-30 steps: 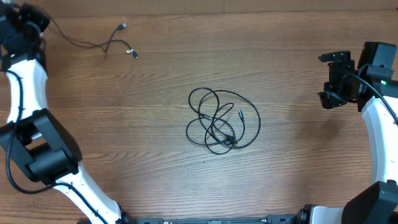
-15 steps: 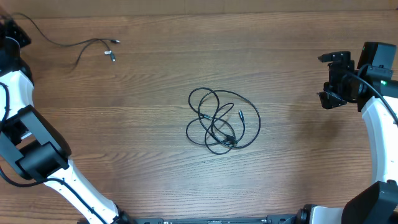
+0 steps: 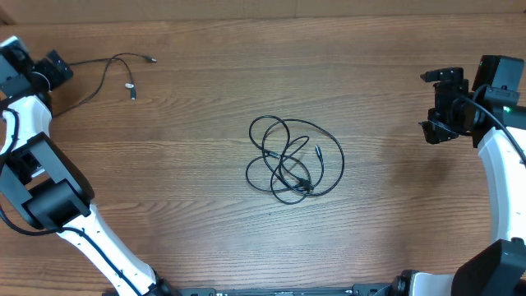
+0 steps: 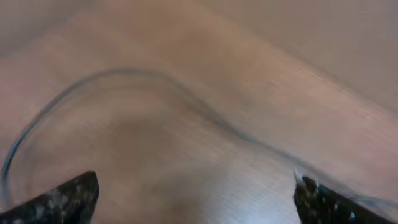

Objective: Untangle cables

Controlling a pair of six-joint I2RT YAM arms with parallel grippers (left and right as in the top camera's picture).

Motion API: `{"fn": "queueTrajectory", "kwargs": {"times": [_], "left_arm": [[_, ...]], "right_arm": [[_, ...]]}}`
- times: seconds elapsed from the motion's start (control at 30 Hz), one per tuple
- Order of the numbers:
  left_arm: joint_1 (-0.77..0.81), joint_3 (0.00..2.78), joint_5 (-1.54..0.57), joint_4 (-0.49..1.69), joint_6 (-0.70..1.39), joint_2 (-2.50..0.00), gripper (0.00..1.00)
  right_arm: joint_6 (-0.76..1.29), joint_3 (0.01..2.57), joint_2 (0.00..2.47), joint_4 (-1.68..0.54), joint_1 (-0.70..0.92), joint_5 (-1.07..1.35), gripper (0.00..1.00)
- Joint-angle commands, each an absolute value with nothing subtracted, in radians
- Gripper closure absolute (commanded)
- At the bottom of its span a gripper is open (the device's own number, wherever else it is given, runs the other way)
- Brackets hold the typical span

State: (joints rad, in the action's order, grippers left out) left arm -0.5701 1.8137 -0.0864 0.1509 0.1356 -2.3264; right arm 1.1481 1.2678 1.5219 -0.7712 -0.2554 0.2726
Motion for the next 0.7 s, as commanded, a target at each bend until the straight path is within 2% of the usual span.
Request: {"fn": "queueTrajectory", "kwargs": {"times": [0.0,0.1,0.27,0.5,0.67], "left_arm": [[-0.573,1.822,0.212,0.273,0.231,-2.294,0.00],[-0.583,1.822,0.283,0.369,0.236,-2.302,0.00],[-0.592,1.819,0.168,0.439,0.236,-2.303,0.00],[-0.588,1.818,0.117,0.478,0.379,-2.331,0.00],[-0.586,1.818,0.092,0.453,0.382,-2.356,0.00]], "right_arm": [[1.143,1.276,1.515,-0.769,-0.258,0.258,0.00],[1.143,1.275,1.515,-0.769,-0.258,0.258,0.00],[1.143,1.275,1.515,-0.769,-0.258,0.259,0.00],[1.143,1.276,1.515,-0.769,-0.258,0.258,0.00],[1.143,1.275,1.515,-0.769,-0.258,0.259,0.00]]}}
